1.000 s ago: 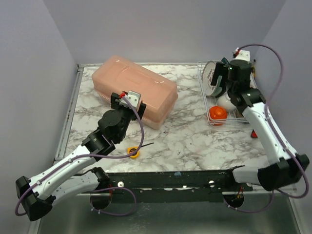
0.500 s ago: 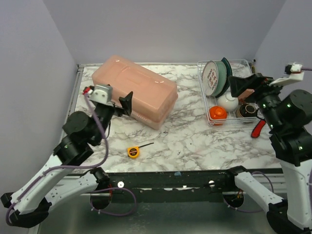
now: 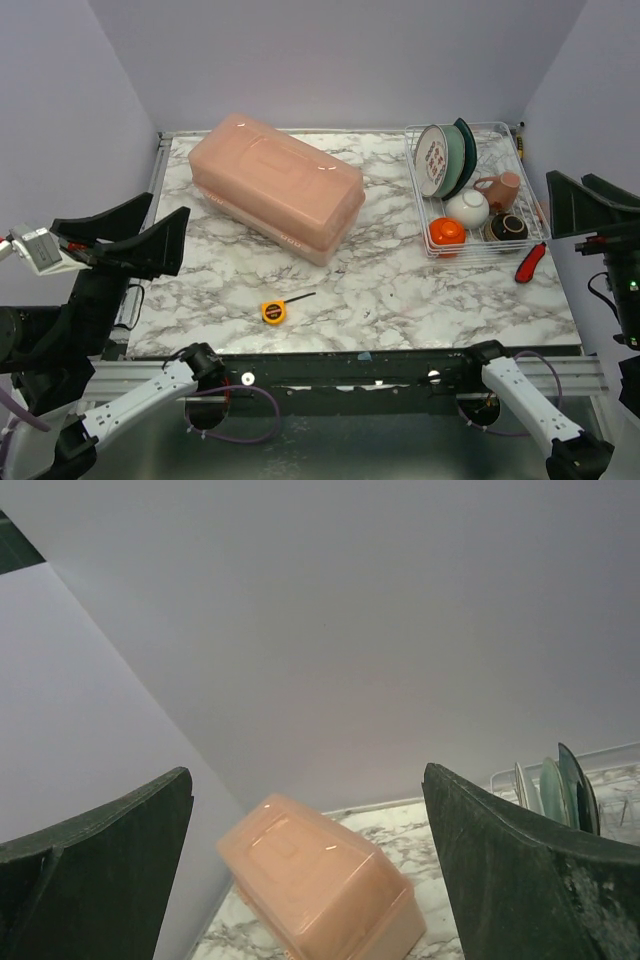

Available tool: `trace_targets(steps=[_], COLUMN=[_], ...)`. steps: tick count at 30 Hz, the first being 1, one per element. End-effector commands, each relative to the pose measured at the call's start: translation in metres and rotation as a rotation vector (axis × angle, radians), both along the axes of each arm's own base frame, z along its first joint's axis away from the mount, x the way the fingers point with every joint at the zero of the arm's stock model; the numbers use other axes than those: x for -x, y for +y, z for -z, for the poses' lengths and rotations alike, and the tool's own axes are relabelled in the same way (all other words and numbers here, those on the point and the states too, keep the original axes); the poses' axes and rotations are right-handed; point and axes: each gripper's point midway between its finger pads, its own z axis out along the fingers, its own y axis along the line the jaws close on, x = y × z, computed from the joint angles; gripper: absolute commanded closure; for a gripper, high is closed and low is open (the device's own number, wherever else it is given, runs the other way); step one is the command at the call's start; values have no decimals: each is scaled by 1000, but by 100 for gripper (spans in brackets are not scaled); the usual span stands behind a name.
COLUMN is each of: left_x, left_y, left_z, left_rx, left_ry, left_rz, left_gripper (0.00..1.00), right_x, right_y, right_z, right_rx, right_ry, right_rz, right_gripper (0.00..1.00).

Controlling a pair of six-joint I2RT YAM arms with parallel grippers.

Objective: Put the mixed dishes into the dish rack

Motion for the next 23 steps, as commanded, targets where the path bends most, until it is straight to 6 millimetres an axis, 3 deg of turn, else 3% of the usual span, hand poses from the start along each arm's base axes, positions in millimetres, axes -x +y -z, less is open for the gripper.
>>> trace_targets(steps=[1, 11, 23], left_x=[9, 22, 12], left_y=[9, 39, 38], left_z=[7, 10, 20], left_rx=[29, 76, 39], left_ry=[49, 43, 72], left_rz=[21, -37, -78], left_gripper=[9, 9, 8], right_x=[1, 9, 1], right_y=[-12, -13, -9], right_z=[12, 5, 13], right_rx=[-35, -42, -33], right_ry=[57, 37, 72], right_rz=[54, 53, 42], right_gripper=[0, 0, 0])
